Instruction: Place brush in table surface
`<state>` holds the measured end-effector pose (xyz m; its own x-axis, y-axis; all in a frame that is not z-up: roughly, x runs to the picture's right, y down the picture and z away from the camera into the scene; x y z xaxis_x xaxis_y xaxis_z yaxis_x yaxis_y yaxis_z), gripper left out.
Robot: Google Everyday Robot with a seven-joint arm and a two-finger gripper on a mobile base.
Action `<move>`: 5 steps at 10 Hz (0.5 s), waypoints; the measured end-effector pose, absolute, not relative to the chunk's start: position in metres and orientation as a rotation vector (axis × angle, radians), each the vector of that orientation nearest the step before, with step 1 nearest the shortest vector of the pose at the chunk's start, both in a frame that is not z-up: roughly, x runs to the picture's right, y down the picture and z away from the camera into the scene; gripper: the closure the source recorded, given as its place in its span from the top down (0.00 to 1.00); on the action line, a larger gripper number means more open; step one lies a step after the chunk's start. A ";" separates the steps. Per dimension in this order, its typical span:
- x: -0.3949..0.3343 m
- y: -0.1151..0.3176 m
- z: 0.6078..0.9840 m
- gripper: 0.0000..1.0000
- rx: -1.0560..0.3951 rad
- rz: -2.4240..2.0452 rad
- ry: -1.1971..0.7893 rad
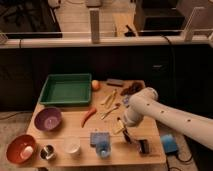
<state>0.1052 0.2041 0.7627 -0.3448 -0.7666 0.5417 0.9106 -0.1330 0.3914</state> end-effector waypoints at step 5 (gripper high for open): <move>0.097 0.195 0.760 0.80 -0.172 -1.781 -0.809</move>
<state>0.0967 0.1952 0.7604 -0.3726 -0.7879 0.4903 0.8877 -0.1486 0.4358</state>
